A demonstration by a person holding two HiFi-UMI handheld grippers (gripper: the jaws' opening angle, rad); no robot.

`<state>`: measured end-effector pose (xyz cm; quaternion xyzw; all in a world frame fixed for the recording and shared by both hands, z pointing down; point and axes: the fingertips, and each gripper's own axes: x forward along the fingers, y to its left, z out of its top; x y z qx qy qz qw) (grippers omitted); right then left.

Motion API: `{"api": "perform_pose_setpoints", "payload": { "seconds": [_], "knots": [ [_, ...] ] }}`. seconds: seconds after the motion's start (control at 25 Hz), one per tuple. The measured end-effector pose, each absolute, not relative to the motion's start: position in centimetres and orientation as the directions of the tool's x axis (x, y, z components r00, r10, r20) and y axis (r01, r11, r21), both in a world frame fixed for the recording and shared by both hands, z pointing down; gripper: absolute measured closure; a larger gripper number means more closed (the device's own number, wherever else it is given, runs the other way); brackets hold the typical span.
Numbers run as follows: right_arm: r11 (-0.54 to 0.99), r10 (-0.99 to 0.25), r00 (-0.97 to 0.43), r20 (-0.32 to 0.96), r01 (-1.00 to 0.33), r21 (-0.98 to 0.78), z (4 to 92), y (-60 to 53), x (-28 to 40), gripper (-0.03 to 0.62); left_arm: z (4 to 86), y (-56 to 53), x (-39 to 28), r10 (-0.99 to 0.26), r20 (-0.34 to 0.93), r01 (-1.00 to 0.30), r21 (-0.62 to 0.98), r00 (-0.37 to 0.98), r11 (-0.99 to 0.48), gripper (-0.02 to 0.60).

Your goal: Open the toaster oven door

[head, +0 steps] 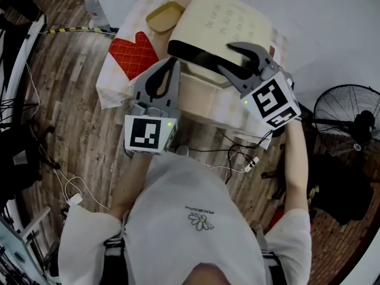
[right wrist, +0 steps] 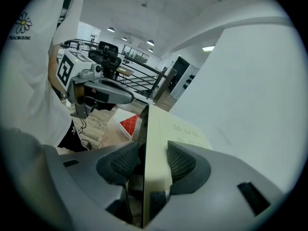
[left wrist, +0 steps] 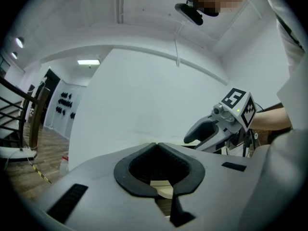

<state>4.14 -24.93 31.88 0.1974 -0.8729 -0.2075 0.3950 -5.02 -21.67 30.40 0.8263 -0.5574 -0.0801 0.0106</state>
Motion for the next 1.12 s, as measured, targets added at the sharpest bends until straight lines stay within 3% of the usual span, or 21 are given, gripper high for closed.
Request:
{"api": "perform_pose_setpoints", "payload": {
  "seconds": [0.2, 0.48, 0.6, 0.88, 1.0, 1.12],
  "knots": [
    [0.841, -0.506, -0.609, 0.611, -0.188, 0.508, 31.8, -25.0, 4.0, 0.405, 32.7, -22.7, -4.6, -0.917, -0.047, -0.894, 0.208, 0.395, -0.396, 0.548],
    [0.842, -0.503, -0.613, 0.610, -0.188, 0.505, 31.7, -25.0, 4.0, 0.405, 34.5, -23.9, -3.6, -0.886, -0.044, -0.778, 0.460, 0.461, -0.428, 0.370],
    [0.840, -0.506, -0.611, 0.608, -0.191, 0.507, 31.6, -25.0, 4.0, 0.405, 35.6, -23.9, -3.2, -0.874, -0.052, -0.723, 0.539, 0.484, -0.432, 0.332],
    [0.840, -0.506, -0.612, 0.607, -0.192, 0.507, 31.7, -25.0, 3.9, 0.404, 40.9, -24.4, -1.8, -0.839, -0.032, -0.381, 0.881, 0.544, -0.281, 0.329],
    [0.831, -0.519, -0.611, 0.598, -0.197, 0.521, 31.5, -25.1, 3.9, 0.404, 41.8, -25.0, -1.1, -0.824, -0.060, -0.223, 0.949, 0.563, -0.221, 0.338],
    [0.831, -0.520, -0.609, 0.598, -0.198, 0.520, 31.6, -24.9, 3.9, 0.404, 42.5, -25.2, -0.2, -0.806, -0.060, -0.165, 0.967, 0.588, -0.193, 0.369]
  ]
}}
